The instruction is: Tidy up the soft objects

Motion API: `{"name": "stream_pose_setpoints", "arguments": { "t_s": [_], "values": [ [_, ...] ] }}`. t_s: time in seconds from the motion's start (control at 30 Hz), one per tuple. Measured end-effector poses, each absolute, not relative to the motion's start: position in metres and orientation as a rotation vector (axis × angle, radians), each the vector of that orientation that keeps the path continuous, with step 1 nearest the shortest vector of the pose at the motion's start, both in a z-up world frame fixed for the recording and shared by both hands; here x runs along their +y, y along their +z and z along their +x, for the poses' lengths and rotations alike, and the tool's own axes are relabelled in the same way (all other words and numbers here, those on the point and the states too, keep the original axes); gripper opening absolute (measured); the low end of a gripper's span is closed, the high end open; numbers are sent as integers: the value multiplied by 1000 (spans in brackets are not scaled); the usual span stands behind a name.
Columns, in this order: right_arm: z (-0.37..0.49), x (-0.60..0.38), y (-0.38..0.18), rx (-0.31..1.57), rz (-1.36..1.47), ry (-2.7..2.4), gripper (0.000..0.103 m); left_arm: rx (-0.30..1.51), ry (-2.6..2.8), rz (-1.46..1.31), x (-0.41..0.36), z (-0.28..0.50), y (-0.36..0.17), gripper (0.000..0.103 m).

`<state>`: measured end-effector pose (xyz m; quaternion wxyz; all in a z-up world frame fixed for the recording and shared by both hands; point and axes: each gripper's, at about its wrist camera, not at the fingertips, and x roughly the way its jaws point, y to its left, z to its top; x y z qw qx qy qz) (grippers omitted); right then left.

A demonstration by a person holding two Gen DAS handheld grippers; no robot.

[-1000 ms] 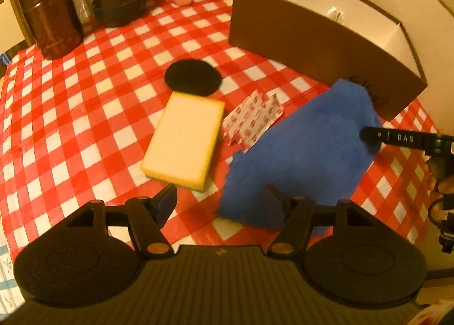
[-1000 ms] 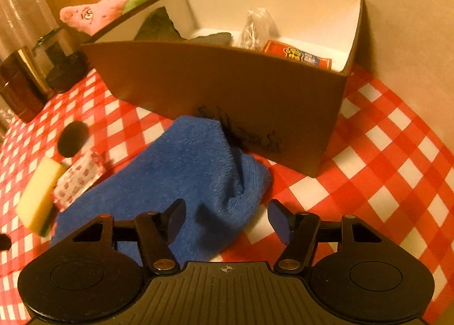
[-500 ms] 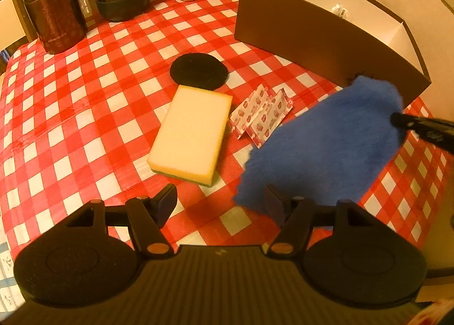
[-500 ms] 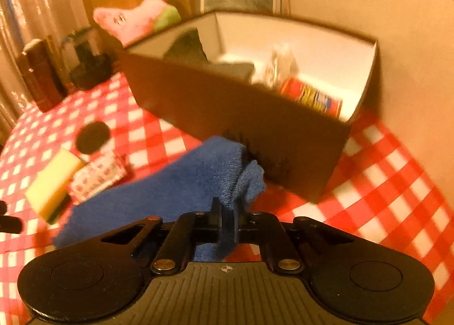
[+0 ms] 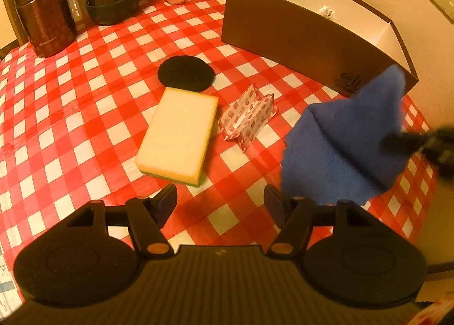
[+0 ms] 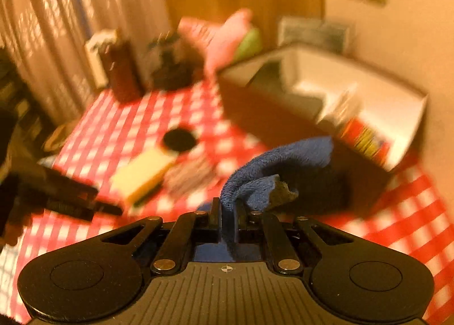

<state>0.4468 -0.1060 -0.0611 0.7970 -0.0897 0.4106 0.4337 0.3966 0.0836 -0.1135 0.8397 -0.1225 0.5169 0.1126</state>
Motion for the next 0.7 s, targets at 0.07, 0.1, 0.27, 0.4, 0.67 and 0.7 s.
{"name": "stream_pose_setpoints", "arguments": {
  "t_s": [0.07,0.1,0.27,0.4,0.67,0.7],
  "values": [
    [439,-95,-79,940,-196,957,7,1096,243,-262,87,395,-114,65],
    [437,-89,-88,964,-210,958,7,1096,247,-264,88,394,-114,65],
    [437,-70,-126,1071,-249,962,8,1108,259,-278,92,390,-118,65],
    [436,-73,-127,1086,-289,975,27,1115,258,-293,95,389,-121,65],
    [447,-85,-102,947,-309,968,83,1116,254,-295,94,393,-124,65],
    [451,-84,-106,951,-302,951,84,1117,254,-294,94,394,-124,65]
  ]
}}
